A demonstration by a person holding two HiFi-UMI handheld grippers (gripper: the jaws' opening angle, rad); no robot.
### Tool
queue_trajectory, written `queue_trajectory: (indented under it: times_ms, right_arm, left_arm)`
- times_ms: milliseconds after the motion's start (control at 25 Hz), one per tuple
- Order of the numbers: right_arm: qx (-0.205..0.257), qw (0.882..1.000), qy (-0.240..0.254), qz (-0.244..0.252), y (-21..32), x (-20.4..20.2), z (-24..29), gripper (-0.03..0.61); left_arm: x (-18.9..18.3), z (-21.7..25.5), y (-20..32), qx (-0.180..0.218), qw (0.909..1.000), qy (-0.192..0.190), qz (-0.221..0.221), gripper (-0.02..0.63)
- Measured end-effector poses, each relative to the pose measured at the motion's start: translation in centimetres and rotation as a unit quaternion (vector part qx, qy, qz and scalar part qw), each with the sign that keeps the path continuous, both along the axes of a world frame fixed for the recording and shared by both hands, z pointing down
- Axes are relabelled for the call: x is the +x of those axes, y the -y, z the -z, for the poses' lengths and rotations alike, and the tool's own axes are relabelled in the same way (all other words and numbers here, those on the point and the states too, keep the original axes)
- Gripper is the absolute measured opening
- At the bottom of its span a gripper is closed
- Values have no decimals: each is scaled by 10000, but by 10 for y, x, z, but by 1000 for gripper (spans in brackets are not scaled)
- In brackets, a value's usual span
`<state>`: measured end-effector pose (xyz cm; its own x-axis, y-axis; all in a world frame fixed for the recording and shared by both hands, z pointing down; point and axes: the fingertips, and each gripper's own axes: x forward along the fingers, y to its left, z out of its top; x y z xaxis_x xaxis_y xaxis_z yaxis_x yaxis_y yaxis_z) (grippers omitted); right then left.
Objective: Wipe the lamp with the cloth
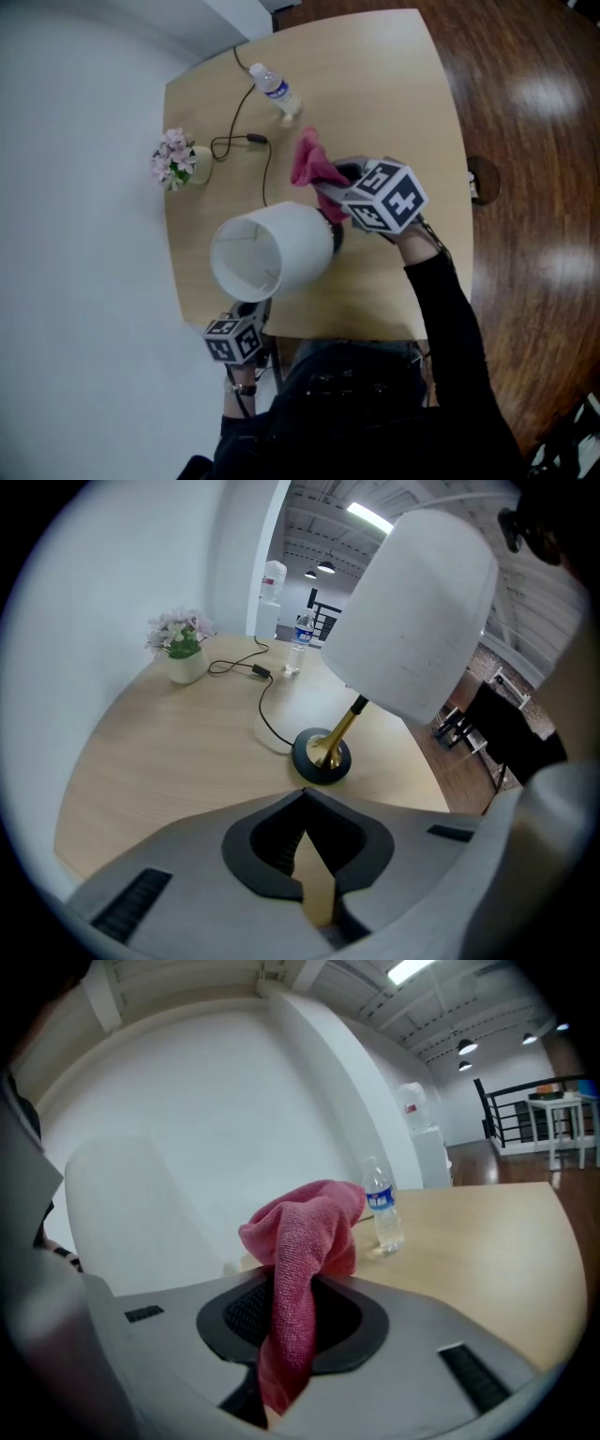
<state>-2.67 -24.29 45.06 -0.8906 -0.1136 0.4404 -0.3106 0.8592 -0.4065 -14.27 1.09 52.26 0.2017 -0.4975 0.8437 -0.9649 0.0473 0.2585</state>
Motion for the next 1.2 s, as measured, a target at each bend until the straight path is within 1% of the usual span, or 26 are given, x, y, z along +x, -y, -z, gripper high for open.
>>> queue_trajectory:
  times_ms: [120,280,360,440,520,640,800,920,1040,1120,1200]
  right_arm:
    - [187,9977,650,-55,14,-9,57,82]
    - [257,9858,1621,348,5,-39,137,83]
    - [111,9788,1952,608,-6,-56,156,83]
    - [-67,9755,2029,843,-18,-70,154,83]
    - [-88,9791,1769,997,-27,-81,134,83]
    - [-189,9852,1342,1051,-28,-89,92,83]
    - [-443,9900,1060,823,-18,-86,47,83]
    - [-465,9940,706,690,-11,-81,19,83]
    - [-585,9958,394,588,-9,-74,-6,83]
    - [-460,9978,-24,477,-8,-63,-23,83]
    - [-220,9982,-431,356,-6,-49,-34,82]
  left_arm:
    - [0,0,-1,24,10000,-12,-6,0]
    - [1,2,-4,75,10000,-6,12,0]
    - [0,5,-5,116,9999,15,27,0]
    - [-1,7,-8,157,9999,26,65,0]
    - [-3,9,-11,172,9998,38,119,0]
    - [-4,12,-17,132,9996,61,231,0]
    - [-11,7,-32,145,9993,36,356,0]
    - [-16,3,-42,150,9990,7,424,0]
    - [-17,3,-49,144,9987,1,482,0]
    - [-18,3,-52,155,9987,-7,477,0]
    - [-18,4,-52,185,9989,-11,434,0]
